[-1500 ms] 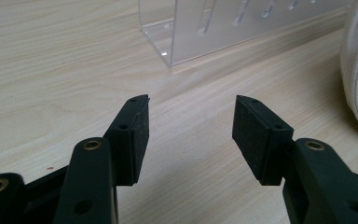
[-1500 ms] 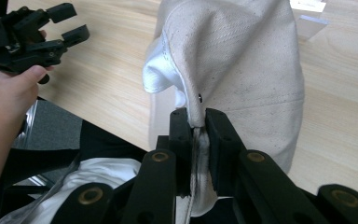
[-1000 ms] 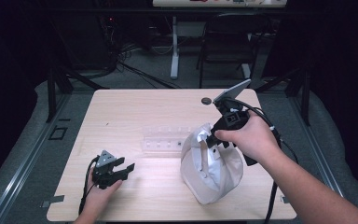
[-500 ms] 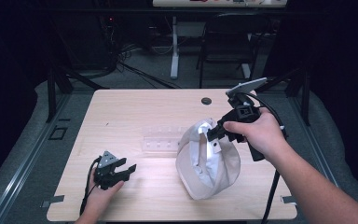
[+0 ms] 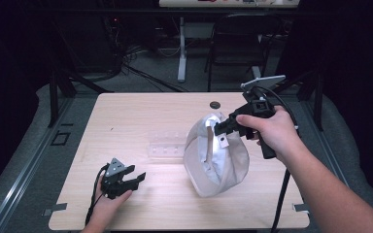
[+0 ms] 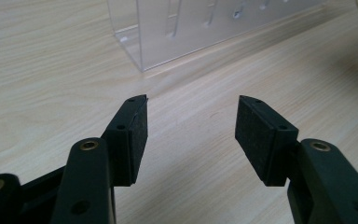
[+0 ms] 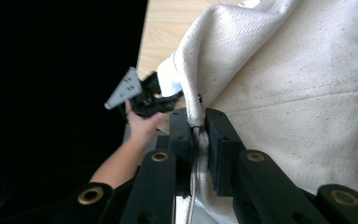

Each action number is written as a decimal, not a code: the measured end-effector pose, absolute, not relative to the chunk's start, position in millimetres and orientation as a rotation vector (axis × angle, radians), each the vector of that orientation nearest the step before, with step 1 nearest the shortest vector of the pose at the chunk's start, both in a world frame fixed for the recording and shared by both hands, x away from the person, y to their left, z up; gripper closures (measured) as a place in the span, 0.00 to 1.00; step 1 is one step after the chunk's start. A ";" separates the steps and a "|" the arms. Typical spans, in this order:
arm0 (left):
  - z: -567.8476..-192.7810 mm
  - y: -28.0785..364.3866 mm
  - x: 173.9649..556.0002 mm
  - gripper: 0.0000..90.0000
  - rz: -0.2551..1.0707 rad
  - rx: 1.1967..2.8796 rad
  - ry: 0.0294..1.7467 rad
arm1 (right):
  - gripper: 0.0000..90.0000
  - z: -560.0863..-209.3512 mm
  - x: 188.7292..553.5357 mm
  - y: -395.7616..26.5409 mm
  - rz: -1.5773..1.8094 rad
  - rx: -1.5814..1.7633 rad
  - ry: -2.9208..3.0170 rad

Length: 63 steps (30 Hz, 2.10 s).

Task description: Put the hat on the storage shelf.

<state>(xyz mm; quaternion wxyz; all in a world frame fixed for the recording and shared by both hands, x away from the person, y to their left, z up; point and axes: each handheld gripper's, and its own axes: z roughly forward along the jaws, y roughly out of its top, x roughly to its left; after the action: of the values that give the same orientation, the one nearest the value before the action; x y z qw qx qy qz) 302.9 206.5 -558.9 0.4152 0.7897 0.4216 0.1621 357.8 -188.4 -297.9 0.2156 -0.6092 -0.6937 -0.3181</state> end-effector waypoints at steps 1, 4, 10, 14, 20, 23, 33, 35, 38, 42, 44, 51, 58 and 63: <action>-558.7 204.9 302.6 0.50 0.408 1.985 1.056 | 0.91 -298.3 359.2 -189.0 -0.918 -1.674 -1.927; -557.4 201.7 301.9 0.49 0.408 1.993 1.045 | 0.91 -297.0 361.6 -189.9 -0.946 -1.663 -1.907; -548.1 188.0 299.6 0.50 0.393 1.967 0.996 | 0.91 -297.4 372.9 -191.3 -1.018 -1.648 -1.859; -533.2 173.1 298.6 0.50 0.390 1.961 0.936 | 0.91 -298.2 378.8 -191.5 -1.054 -1.643 -1.833; -519.5 155.8 300.1 0.50 0.392 1.953 0.885 | 0.91 -298.1 386.6 -190.6 -1.099 -1.649 -1.791; -512.7 145.1 301.7 0.50 0.393 1.953 0.856 | 0.91 -298.3 392.7 -189.1 -1.119 -1.664 -1.772; -494.8 93.5 294.0 0.46 0.487 2.018 0.694 | 0.91 -301.1 408.1 -187.4 -1.164 -1.712 -1.716; -492.8 83.9 292.4 0.46 0.497 2.031 0.663 | 0.91 -302.8 410.9 -187.0 -1.172 -1.709 -1.710; -491.9 74.8 292.1 0.45 0.493 2.037 0.643 | 0.91 -303.7 413.4 -185.6 -1.186 -1.714 -1.690; -492.9 57.5 295.8 0.46 0.505 2.082 0.629 | 0.91 -305.5 418.4 -184.6 -1.213 -1.721 -1.656; -493.6 55.0 297.0 0.52 0.513 2.089 0.636 | 0.91 -306.9 420.0 -183.8 -1.226 -1.721 -1.641; -499.6 48.0 305.4 0.74 0.638 2.157 0.679 | 0.91 -307.7 421.3 -181.6 -1.233 -1.715 -1.629; -496.1 54.4 309.5 0.87 0.658 2.157 0.674 | 0.91 -304.3 419.7 -177.8 -1.244 -1.710 -1.636; -493.8 66.3 322.2 0.91 0.566 2.118 0.708 | 0.91 -303.8 419.4 -171.3 -1.239 -1.695 -1.652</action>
<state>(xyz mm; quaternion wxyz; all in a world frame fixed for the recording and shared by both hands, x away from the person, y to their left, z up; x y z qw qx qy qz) 322.2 66.3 -493.8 0.4065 0.8400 0.2809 0.2242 419.4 -171.3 -303.8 0.2329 -0.6168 -0.6015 -0.4511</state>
